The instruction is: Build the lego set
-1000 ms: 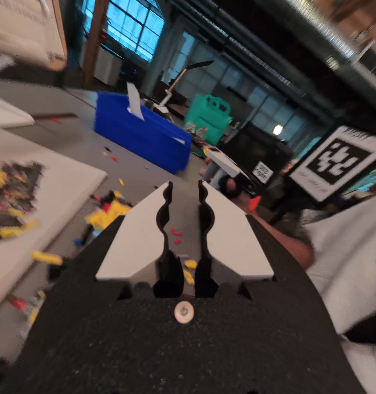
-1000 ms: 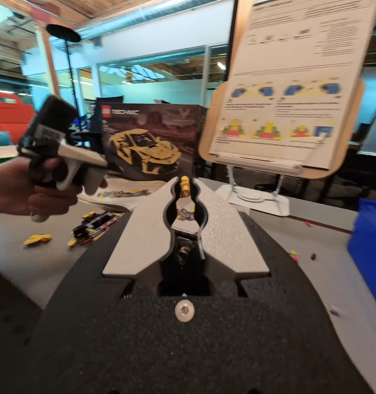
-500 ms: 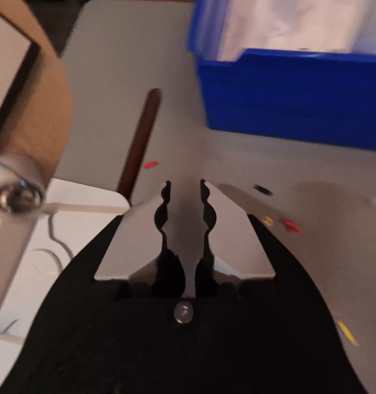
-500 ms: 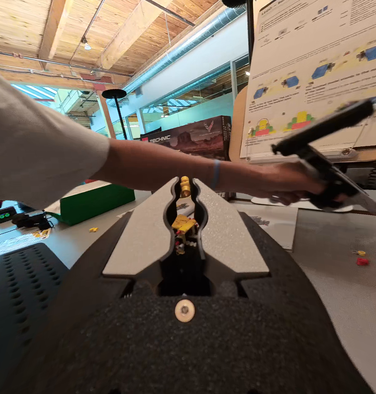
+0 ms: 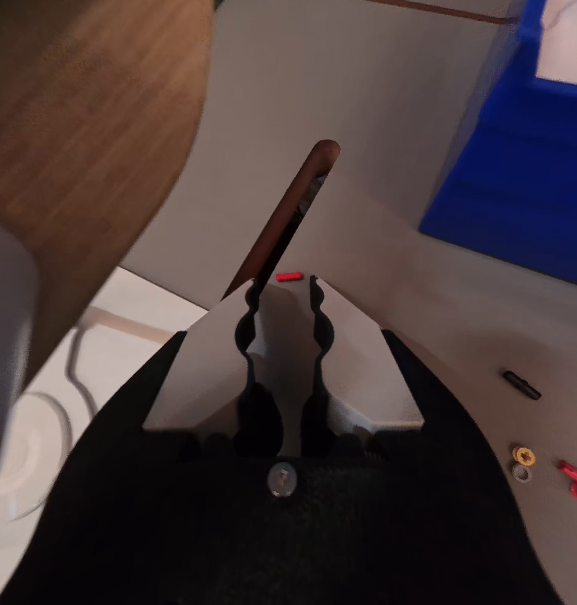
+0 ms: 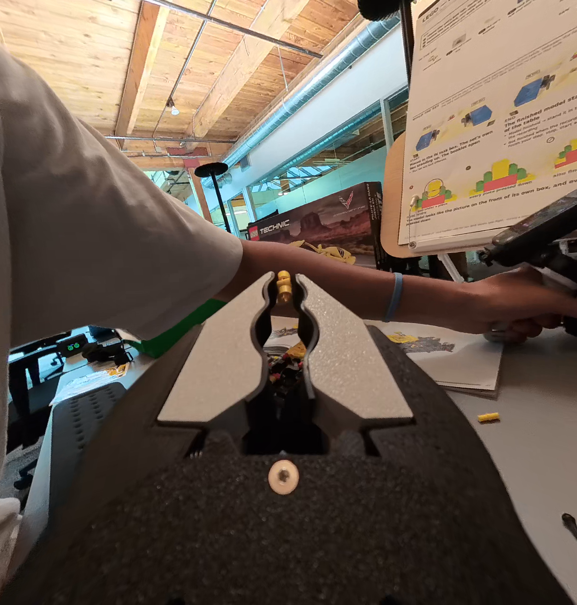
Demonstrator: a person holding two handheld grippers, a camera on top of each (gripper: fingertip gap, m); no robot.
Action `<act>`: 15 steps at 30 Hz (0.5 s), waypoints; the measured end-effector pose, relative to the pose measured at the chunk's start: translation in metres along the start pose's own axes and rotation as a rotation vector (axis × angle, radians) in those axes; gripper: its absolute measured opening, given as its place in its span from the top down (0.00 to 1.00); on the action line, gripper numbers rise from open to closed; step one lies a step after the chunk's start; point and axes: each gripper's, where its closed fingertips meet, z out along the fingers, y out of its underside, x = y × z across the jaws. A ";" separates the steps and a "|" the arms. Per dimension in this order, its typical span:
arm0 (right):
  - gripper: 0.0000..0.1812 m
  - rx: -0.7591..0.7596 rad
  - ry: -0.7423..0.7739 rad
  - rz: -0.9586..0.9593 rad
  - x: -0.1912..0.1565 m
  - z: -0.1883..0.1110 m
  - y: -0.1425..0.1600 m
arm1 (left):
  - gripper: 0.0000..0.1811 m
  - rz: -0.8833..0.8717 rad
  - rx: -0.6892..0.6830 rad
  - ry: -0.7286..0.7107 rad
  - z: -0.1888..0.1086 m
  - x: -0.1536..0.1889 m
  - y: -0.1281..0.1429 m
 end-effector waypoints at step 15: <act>0.96 -0.009 -0.010 0.000 -0.002 0.002 0.002 | 0.91 0.021 -0.008 0.060 0.002 0.011 -0.001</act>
